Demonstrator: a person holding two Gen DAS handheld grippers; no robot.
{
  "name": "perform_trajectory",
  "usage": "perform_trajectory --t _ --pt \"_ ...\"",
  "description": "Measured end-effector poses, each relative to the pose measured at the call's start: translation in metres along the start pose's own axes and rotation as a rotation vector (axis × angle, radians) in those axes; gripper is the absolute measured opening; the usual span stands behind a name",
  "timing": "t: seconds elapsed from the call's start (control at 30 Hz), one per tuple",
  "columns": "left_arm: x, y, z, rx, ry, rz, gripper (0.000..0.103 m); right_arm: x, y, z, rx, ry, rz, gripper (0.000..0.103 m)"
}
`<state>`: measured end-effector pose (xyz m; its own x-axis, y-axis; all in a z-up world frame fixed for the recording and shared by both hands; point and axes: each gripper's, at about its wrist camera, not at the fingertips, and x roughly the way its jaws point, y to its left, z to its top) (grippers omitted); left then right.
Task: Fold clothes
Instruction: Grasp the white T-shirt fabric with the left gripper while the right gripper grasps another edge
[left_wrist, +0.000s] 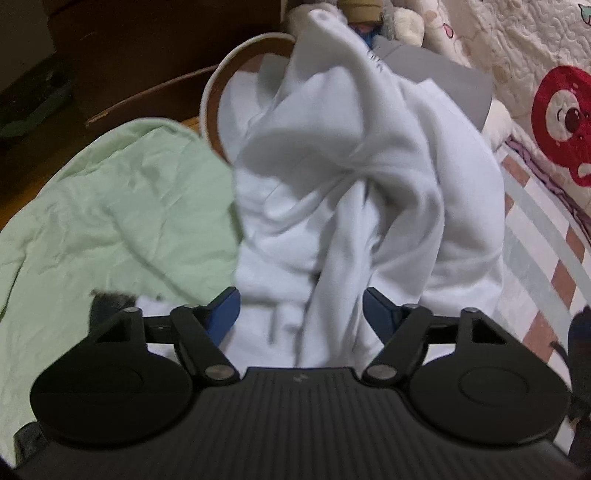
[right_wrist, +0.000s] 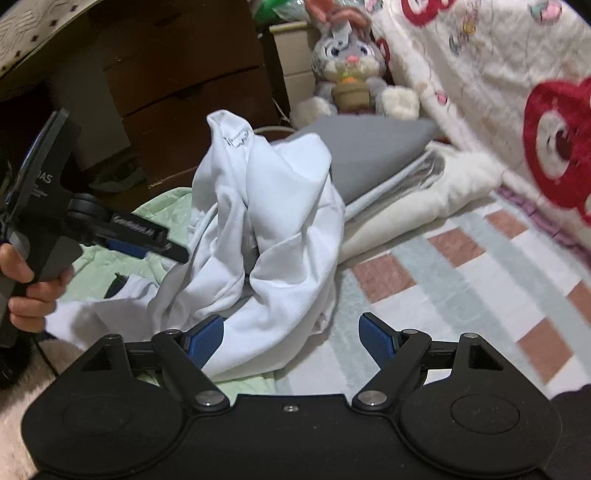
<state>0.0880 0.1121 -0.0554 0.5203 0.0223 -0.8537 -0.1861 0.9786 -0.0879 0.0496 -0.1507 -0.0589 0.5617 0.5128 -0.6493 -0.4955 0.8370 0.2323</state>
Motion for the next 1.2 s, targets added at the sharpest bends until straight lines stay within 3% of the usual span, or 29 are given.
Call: perform_trajectory --t 0.1,0.23,0.33,0.47,0.5,0.57,0.6,0.63,0.7,0.73,0.77,0.83,0.87,0.9,0.93,1.0,1.07,1.2 --pt "0.011 -0.005 -0.004 -0.015 -0.017 -0.027 0.067 0.017 -0.008 -0.003 0.072 0.017 0.028 0.084" --pt "0.025 -0.011 -0.009 -0.036 -0.04 -0.062 0.062 0.047 -0.026 -0.014 0.297 0.0 0.035 0.084" --pt "0.022 -0.014 -0.011 -0.004 -0.112 0.036 0.059 0.064 -0.03 -0.02 0.344 0.004 0.037 0.084" --pt "0.028 -0.005 -0.011 -0.043 -0.132 0.054 0.059 0.075 -0.036 -0.016 0.338 -0.006 0.026 0.083" --pt "0.029 -0.002 -0.011 -0.053 -0.136 0.058 0.059 0.078 -0.036 -0.014 0.336 -0.012 0.028 0.079" --pt "0.034 0.002 -0.01 -0.077 -0.122 0.029 0.06 0.084 -0.037 -0.011 0.332 -0.023 0.031 0.028" --pt "0.038 0.003 -0.01 -0.09 -0.101 -0.008 0.062 0.087 -0.038 -0.009 0.33 -0.028 0.032 0.028" --pt "0.042 0.002 -0.01 -0.084 -0.082 -0.012 0.064 0.09 -0.038 -0.007 0.328 -0.034 0.034 0.034" --pt "0.052 0.0 -0.01 -0.066 -0.046 -0.012 0.069 0.096 -0.039 -0.004 0.324 -0.045 0.036 0.035" --pt "0.051 0.0 -0.011 -0.063 -0.053 -0.017 0.07 0.099 -0.04 -0.002 0.322 -0.051 0.038 0.048" --pt "0.049 0.0 -0.011 -0.062 -0.063 -0.023 0.07 0.101 -0.04 -0.001 0.32 -0.056 0.039 0.07" --pt "0.045 0.0 -0.012 -0.059 -0.083 -0.034 0.07 0.107 -0.041 0.003 0.316 -0.067 0.042 0.078" --pt "0.043 0.0 -0.013 -0.057 -0.094 -0.04 0.06 0.11 -0.041 0.004 0.314 -0.073 0.044 0.069" --pt "0.041 0.0 -0.013 -0.055 -0.104 -0.046 0.043 0.113 -0.042 0.006 0.313 -0.078 0.045 0.049" --pt "0.039 0.0 -0.014 -0.054 -0.114 -0.052 0.036 0.116 -0.042 0.008 0.311 -0.084 0.046 0.018" --pt "0.035 0.0 -0.015 -0.051 -0.135 -0.064 0.012 0.107 -0.042 0.009 0.321 -0.127 0.033 0.01" --pt "0.031 0.0 -0.016 -0.048 -0.155 -0.076 0.005 0.075 -0.044 0.009 0.333 -0.208 -0.001 0.009" --pt "0.015 -0.006 -0.021 -0.005 -0.213 -0.123 0.005 0.006 -0.044 0.013 0.276 -0.349 -0.089 0.006"
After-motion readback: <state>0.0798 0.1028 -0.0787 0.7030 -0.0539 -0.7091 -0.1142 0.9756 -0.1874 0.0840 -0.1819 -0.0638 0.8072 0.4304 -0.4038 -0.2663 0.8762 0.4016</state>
